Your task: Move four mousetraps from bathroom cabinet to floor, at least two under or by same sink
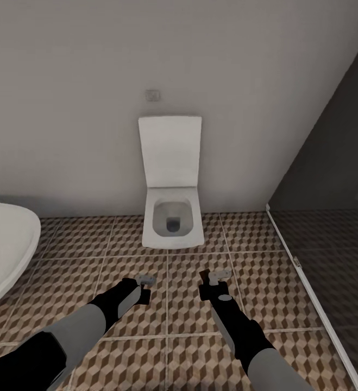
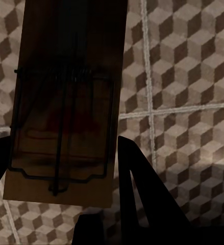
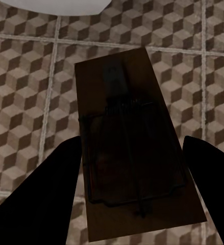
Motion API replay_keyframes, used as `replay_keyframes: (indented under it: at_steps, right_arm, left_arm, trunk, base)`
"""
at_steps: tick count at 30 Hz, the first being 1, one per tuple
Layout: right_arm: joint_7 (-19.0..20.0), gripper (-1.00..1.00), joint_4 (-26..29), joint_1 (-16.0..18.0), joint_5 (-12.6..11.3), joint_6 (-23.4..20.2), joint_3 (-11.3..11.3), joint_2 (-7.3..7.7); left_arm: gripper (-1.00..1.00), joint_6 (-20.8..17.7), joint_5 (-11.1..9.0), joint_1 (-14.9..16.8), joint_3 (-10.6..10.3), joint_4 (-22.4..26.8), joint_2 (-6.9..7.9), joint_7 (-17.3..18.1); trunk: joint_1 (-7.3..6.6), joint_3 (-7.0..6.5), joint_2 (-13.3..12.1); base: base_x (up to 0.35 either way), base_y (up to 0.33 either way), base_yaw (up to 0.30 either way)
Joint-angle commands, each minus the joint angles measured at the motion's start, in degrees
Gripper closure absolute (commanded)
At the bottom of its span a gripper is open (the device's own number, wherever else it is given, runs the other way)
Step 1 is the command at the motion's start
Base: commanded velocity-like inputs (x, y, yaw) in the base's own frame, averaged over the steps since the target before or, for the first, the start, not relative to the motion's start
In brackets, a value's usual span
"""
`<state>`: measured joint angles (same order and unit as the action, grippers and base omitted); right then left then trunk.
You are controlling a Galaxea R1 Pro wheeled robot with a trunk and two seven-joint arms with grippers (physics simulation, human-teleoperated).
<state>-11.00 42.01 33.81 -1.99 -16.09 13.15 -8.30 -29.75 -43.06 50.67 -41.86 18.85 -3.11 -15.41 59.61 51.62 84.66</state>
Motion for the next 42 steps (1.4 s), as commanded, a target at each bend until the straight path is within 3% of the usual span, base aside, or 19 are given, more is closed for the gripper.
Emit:
replay_keyframes:
  at_steps: [1, 42]
  right_arm:
    - [-0.42, 1.0, 0.09, 0.03, -0.21, -0.34, 0.24, 0.04]
    - [-0.42, 1.0, 0.09, 0.03, -0.21, -0.34, 0.3, 0.04]
  left_arm:
    - [1.0, -0.22, -0.41, 0.04, -0.42, 0.12, 0.04, -0.42]
    - [1.0, -0.22, -0.35, 0.04, -0.42, 0.13, 0.04, -0.54]
  trunk:
    - [0.0, 0.13, 0.02]
    - [8.78, 11.05, 16.07]
  base:
    - [0.0, 0.0, 0.0]
    - [0.0, 0.0, 0.0]
